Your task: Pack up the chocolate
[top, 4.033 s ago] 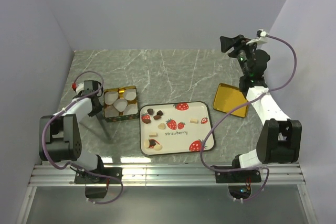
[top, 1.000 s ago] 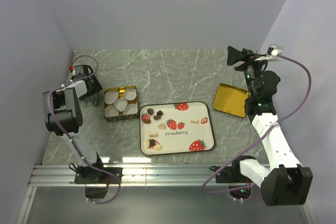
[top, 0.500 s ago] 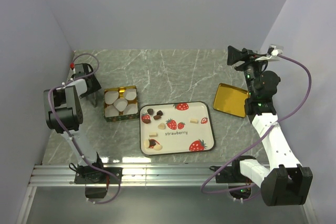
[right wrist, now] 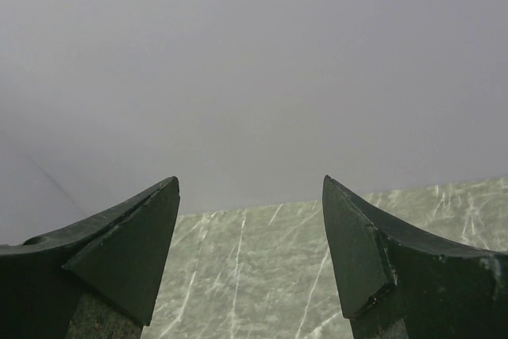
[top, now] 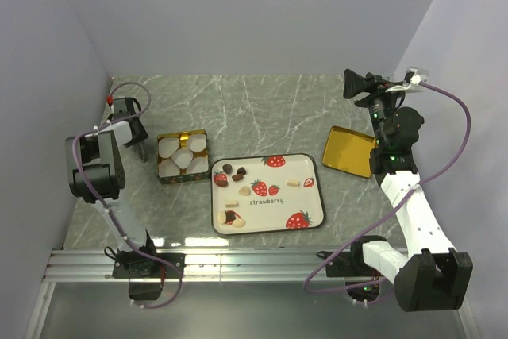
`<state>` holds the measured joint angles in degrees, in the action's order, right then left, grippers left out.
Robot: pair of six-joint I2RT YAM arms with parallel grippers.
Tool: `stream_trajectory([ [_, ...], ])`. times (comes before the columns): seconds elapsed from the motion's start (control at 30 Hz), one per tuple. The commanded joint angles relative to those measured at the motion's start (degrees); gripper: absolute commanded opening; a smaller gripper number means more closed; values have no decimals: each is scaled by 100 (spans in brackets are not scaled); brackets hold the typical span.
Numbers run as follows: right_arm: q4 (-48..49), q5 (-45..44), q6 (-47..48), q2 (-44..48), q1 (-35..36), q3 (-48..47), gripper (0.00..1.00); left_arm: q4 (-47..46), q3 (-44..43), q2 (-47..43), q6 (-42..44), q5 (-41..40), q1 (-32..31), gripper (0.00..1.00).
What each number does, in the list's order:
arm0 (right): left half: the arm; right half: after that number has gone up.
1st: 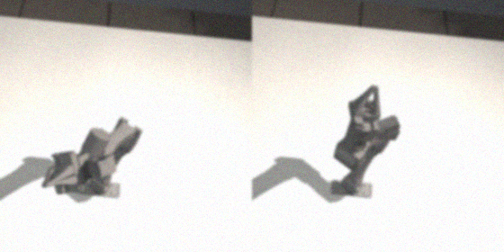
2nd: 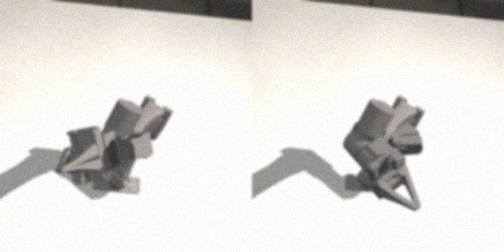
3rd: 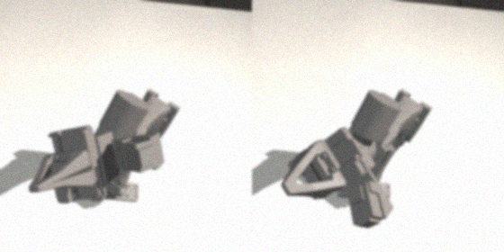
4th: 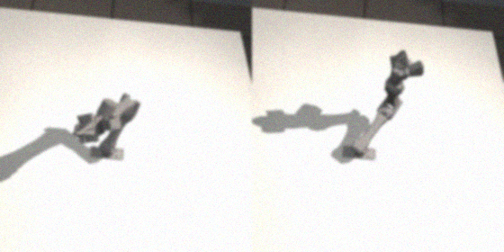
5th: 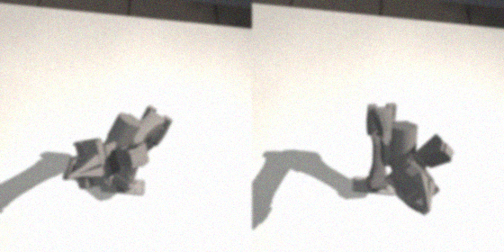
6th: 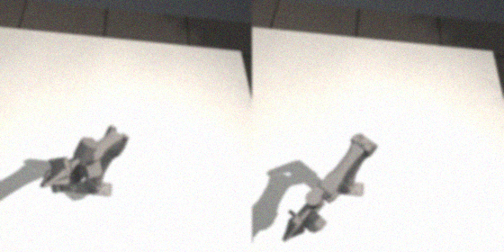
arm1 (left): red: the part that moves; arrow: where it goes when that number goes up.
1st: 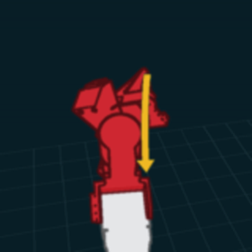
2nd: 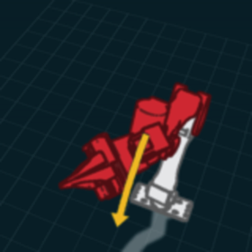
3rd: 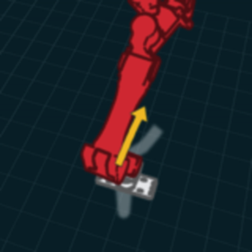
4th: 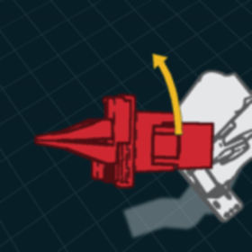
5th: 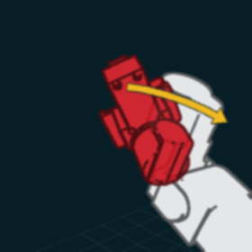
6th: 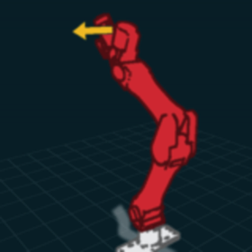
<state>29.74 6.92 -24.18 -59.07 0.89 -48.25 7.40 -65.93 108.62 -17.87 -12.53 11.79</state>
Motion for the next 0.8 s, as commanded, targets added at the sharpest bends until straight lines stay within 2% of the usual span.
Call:
stream_trajectory([
  [0.0, 269, 20, 19, -26, 35, 26, 79, -133, 159, -437, 55, -39, -10, 43],
  [0.4, 270, 187, -16, -245, 26, -97, 78, -186, 695, -1658, 152, -118, -204, 42],
  [0.77, 103, 126, 89, -325, 157, -220, 77, -99, 827, -2266, 222, -82, -414, 42],
])
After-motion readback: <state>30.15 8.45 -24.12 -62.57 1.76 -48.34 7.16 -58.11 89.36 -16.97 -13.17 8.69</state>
